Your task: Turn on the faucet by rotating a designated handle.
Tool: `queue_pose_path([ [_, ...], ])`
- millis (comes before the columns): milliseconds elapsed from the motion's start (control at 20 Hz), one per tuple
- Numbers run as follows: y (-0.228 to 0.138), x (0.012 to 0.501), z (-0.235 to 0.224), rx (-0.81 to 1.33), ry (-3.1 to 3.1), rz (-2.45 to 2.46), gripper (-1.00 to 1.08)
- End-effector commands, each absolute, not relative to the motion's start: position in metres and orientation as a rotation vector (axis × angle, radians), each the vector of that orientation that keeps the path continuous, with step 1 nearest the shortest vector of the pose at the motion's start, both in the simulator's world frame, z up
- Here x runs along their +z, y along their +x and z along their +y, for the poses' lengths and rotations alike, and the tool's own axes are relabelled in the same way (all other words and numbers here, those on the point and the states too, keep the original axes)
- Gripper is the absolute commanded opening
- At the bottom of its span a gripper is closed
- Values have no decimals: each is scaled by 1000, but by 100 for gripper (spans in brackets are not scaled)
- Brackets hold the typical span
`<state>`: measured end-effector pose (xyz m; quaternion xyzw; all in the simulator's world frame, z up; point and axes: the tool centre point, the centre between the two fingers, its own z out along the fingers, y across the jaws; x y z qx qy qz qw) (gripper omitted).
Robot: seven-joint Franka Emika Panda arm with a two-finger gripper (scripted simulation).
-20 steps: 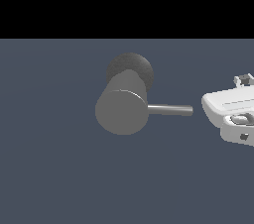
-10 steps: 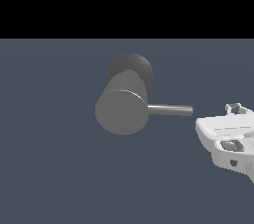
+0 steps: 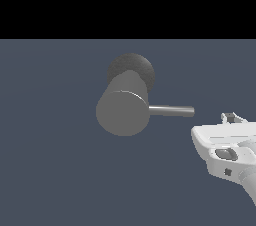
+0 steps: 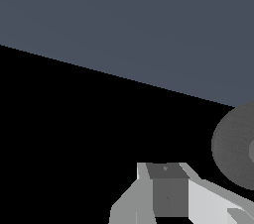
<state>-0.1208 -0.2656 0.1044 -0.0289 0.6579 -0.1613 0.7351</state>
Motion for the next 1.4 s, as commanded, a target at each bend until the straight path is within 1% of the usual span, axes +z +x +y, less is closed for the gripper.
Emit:
queue_pose_path([
  [0,-120,105,-260,-343,-54,1448,-100],
  [350,-118,108,-248,-290,5,1447,-100],
  [850,-123,87,-237,-254,52,1503,-100],
  [1350,-117,91,-221,-195,100,1506,-100],
])
